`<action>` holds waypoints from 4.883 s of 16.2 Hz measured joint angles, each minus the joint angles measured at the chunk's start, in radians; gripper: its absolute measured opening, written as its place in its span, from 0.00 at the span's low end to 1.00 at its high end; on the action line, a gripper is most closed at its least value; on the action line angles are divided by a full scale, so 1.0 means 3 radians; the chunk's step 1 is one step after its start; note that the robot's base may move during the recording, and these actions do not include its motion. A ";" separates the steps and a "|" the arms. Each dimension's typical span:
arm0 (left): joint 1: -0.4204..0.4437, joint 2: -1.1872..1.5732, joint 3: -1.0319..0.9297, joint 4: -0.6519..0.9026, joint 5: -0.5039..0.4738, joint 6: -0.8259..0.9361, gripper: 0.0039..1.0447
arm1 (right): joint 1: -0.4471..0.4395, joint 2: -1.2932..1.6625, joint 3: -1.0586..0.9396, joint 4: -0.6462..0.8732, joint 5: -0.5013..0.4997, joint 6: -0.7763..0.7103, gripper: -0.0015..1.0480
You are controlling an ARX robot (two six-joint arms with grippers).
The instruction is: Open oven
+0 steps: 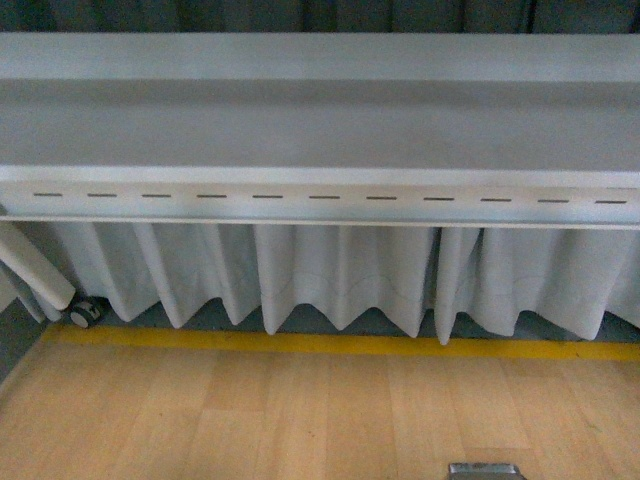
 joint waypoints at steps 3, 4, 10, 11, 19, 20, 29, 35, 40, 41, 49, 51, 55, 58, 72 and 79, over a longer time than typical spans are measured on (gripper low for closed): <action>0.0000 0.0001 0.0000 0.0000 0.0003 0.0009 0.94 | 0.0000 -0.0001 0.0000 0.0003 0.0003 0.0000 0.94; 0.0000 0.0001 0.0000 0.0000 0.0001 0.0010 0.94 | 0.0000 -0.0001 0.0000 0.0004 -0.0001 0.0000 0.94; 0.0000 0.0000 0.0000 0.0000 0.0000 0.0010 0.94 | 0.0000 -0.0001 0.0000 0.0006 0.0001 0.0000 0.94; 0.0000 0.0000 0.0000 0.0000 -0.0001 0.0008 0.94 | 0.0000 0.0000 0.0000 0.0006 0.0000 -0.0001 0.94; 0.0000 0.0000 0.0000 -0.0001 -0.0001 0.0008 0.94 | 0.0000 0.0000 0.0000 0.0008 0.0000 -0.0001 0.94; 0.0000 0.0000 0.0000 0.0000 0.0003 0.0011 0.94 | 0.0000 0.0000 0.0000 0.0003 0.0000 0.0000 0.94; 0.0000 0.0001 0.0000 -0.0001 0.0001 0.0011 0.94 | 0.0000 0.0000 0.0000 0.0001 0.0001 0.0000 0.94; 0.0000 0.0001 0.0000 0.0000 0.0000 0.0011 0.94 | 0.0000 0.0000 0.0000 0.0001 0.0000 0.0000 0.94; 0.0000 0.0001 0.0000 0.0000 0.0000 0.0011 0.94 | 0.0000 0.0000 0.0000 0.0004 0.0001 0.0000 0.94; 0.0000 0.0001 0.0000 0.0001 0.0000 0.0011 0.94 | 0.0000 0.0000 0.0000 0.0003 0.0001 0.0000 0.94; 0.0000 0.0001 0.0000 0.0010 -0.0001 0.0011 0.94 | 0.0000 -0.0004 0.0000 0.0018 0.0000 0.0000 0.94; 0.0000 0.0001 0.0000 0.0010 0.0000 0.0011 0.94 | 0.0000 0.0000 0.0000 0.0011 0.0000 0.0000 0.94; 0.0000 0.0001 0.0000 -0.0004 0.0000 0.0011 0.94 | 0.0000 0.0000 0.0000 0.0004 0.0000 0.0000 0.94; 0.0000 0.0001 0.0000 -0.0001 0.0000 0.0011 0.94 | 0.0000 0.0000 0.0000 0.0005 0.0000 0.0000 0.94; -0.1788 0.4236 0.1559 0.0857 0.0017 -0.2766 0.94 | 0.0000 0.0001 0.0000 0.0005 0.0000 0.0000 0.94; -0.2113 0.5247 0.1415 0.1486 -0.0020 -0.3904 0.94 | 0.0000 0.0001 0.0000 0.0005 0.0000 0.0000 0.94</action>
